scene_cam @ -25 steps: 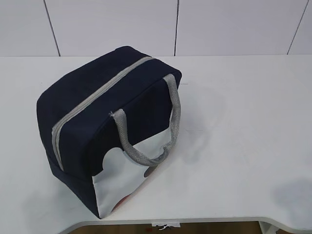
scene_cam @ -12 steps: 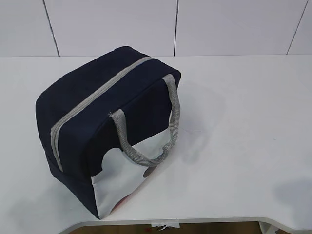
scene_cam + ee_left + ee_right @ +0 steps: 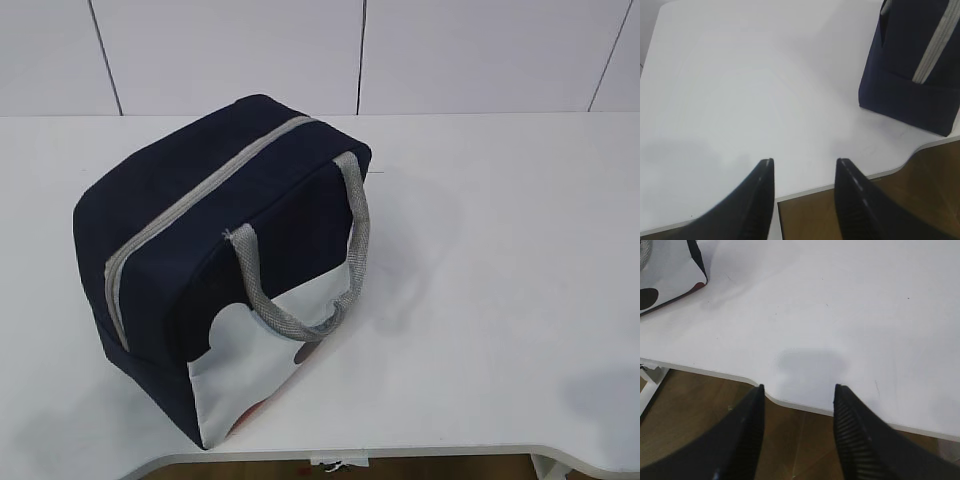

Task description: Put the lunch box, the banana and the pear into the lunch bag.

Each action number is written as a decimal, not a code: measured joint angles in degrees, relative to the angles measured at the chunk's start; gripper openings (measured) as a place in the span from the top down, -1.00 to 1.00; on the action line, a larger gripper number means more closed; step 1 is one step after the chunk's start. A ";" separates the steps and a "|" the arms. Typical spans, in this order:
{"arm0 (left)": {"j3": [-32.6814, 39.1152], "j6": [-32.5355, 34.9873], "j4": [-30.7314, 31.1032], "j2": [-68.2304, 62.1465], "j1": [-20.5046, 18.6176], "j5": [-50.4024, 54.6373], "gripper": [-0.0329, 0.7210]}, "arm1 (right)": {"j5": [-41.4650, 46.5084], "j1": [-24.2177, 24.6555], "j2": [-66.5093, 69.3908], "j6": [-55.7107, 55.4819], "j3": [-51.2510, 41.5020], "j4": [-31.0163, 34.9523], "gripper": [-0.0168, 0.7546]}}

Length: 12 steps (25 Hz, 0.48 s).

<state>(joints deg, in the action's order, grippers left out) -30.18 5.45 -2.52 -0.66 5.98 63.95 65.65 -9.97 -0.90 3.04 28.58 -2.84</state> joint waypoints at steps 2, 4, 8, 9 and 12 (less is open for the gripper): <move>0.00 0.00 0.00 0.00 0.00 0.00 0.10 | 0.00 0.00 0.00 0.00 0.00 0.00 0.06; 0.00 0.00 0.00 0.00 0.00 0.00 0.10 | 0.00 0.00 0.00 0.00 0.00 0.00 0.06; 0.00 0.00 0.00 0.00 0.00 0.00 0.10 | 0.00 0.00 0.00 0.00 0.00 0.00 0.05; 0.00 0.00 0.00 0.00 0.00 0.00 0.10 | 0.00 0.00 0.00 0.00 0.00 0.00 0.05; 0.00 0.00 0.00 0.00 0.00 0.00 0.10 | 0.00 0.00 0.00 0.00 0.00 0.00 0.05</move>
<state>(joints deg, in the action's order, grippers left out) -30.18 5.45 -2.52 -0.66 5.98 63.95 65.65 -9.97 -0.90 3.04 28.58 -2.84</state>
